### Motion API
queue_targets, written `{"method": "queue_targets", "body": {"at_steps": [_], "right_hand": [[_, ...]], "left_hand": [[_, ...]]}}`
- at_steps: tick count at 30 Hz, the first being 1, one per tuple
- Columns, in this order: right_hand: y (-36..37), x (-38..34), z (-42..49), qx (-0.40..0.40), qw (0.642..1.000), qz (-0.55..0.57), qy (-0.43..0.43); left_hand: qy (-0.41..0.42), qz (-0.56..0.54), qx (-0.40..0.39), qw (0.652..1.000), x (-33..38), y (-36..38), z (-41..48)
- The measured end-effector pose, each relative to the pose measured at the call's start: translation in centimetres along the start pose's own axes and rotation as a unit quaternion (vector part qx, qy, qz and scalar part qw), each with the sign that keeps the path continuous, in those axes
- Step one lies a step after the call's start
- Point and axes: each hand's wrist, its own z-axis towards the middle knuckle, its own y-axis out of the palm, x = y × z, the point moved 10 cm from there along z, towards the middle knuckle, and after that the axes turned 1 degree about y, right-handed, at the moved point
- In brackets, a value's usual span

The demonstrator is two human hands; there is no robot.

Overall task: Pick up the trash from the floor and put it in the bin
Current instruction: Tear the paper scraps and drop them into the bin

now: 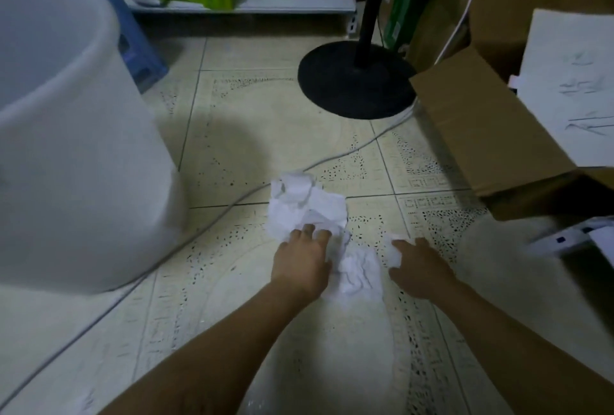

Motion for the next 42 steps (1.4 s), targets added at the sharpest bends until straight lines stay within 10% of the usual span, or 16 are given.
{"method": "queue_targets", "body": {"at_steps": [14,26,42], "right_hand": [[2.9,-0.6,0.1,0.087,0.989,-0.104,-0.056],[-4.6,-2.8,-2.2,0.243,0.949,0.167,-0.111],[-27.9,-25.5,-12.3,0.264,0.866,0.281,-0.319]], "left_hand": [[0.046,0.0,0.01,0.999,-1.7,2.4,1.9],[0.041,-0.028,0.125,0.991,-3.4,-5.7,1.4],[0.066,0.035,0.289,0.954,-5.7,-36.1,0.7]]}}
